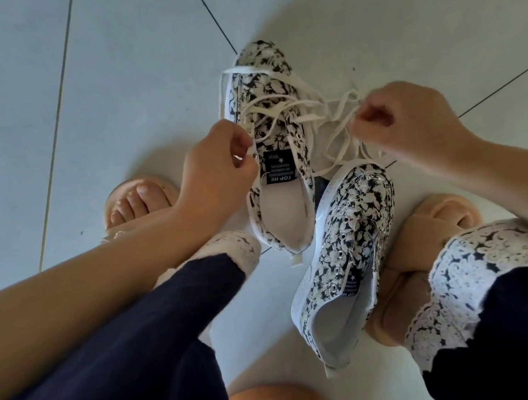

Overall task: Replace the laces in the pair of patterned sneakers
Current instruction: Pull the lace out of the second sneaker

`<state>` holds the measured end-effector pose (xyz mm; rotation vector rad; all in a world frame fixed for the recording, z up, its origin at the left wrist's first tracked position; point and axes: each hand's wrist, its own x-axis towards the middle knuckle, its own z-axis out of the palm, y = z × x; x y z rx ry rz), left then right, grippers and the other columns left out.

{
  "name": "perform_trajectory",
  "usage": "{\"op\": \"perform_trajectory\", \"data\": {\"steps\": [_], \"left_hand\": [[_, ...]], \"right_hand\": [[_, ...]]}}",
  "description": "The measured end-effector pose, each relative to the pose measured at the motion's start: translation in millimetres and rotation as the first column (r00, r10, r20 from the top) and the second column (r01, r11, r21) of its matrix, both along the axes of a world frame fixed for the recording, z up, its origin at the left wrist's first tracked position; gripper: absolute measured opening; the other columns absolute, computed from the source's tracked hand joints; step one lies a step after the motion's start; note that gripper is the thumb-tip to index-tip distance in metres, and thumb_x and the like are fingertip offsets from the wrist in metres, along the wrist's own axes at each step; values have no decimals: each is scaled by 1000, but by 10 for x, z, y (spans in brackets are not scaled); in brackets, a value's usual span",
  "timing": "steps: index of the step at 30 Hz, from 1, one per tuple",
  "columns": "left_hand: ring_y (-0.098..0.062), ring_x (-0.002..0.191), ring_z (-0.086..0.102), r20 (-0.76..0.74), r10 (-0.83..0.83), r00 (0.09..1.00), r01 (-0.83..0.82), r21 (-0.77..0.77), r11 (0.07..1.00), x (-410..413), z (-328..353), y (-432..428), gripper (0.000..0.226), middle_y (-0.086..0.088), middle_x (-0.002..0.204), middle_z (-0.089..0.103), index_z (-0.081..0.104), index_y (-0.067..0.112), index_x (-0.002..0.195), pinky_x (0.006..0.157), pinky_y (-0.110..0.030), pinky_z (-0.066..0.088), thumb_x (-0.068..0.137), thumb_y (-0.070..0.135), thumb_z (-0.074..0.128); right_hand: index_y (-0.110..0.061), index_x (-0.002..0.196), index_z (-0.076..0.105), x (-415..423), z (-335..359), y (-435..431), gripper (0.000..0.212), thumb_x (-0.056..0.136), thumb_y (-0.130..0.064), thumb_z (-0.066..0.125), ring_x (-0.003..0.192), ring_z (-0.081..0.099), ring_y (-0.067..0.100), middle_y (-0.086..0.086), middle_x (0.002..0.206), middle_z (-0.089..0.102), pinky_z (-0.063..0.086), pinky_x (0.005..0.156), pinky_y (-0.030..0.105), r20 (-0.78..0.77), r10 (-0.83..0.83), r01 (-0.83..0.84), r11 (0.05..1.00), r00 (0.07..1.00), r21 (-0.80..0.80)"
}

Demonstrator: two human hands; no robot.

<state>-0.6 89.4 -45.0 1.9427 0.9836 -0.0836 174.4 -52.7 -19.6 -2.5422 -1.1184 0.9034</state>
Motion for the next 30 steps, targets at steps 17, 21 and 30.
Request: {"op": "perform_trajectory", "data": {"steps": [17,21,30], "left_hand": [[-24,77,59,-6,65,998,-66,-68,996,-17,-44,9,21,11,73,47,47,21,95,74,-35,51,82,6,54],[-23,77,59,14,50,999,-49,-73,996,-22,-39,-6,21,10,74,47,48,21,96,71,-30,50,82,5,54],[-19,74,59,6,10,1000,-9,-19,1000,17,-65,-38,21,12,76,48,46,22,98,57,-9,38,83,9,54]], "right_hand": [[-22,83,66,-47,199,376,4,83,-26,67,62,51,-5,-8,72,60,34,58,-2,-187,30,3,985,982,170],[-16,89,69,372,60,26,11,81,-23,68,57,50,5,-3,69,57,38,52,19,21,-154,155,979,988,-131],[-22,113,61,-432,-95,588,26,91,-34,53,110,46,19,1,112,58,33,96,35,194,351,-363,931,916,28]]}}
